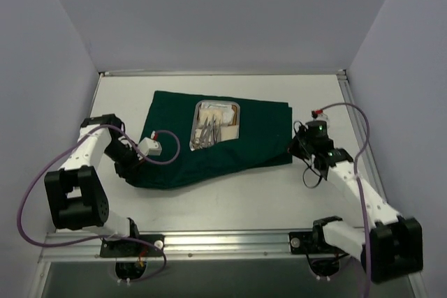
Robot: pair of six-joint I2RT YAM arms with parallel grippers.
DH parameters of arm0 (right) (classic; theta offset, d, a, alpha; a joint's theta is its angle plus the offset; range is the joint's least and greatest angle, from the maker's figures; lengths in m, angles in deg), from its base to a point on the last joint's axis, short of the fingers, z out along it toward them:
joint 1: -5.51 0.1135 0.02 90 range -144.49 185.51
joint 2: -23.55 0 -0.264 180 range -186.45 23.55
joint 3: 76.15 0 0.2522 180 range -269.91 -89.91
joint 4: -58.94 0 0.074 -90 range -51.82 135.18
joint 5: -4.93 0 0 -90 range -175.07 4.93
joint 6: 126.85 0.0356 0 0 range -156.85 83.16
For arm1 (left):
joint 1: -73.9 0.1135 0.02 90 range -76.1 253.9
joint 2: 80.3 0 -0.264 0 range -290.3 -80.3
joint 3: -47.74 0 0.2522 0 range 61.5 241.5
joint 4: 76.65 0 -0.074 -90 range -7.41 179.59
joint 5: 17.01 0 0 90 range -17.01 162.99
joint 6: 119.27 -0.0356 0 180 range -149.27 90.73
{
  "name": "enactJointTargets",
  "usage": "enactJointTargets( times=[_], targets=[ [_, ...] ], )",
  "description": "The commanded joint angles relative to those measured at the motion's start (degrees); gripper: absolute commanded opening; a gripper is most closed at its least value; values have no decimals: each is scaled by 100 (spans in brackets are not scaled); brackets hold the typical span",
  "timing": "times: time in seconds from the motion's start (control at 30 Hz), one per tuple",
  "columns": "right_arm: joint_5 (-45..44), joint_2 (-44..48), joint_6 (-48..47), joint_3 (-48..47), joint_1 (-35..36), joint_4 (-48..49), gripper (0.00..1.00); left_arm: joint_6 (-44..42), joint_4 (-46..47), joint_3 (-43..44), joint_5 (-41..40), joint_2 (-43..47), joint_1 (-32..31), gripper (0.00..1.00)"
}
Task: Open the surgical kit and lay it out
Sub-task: Open the surgical kit at the center of the board.
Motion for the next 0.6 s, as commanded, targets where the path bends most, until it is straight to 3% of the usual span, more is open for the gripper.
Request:
enactJointTargets(
  times=[0.0, 0.17, 0.4, 0.57],
  targets=[
    [-344, 1271, 839, 216, 187, -1651, 0, -368, -654, 216, 287, 199, 25, 2],
    [-504, 2382, 1833, 50, 478, -3041, 0, -719, -794, 155, 146, 392, 16, 2],
    [-794, 2665, 1625, -776, 566, -5387, 0, -1300, -1514, 375, 102, 717, 16, 2],
    [-267, 2691, 1492, -882, 583, -5838, 0, -1607, -1963, 322, -38, 771, 16, 3]
  ],
)
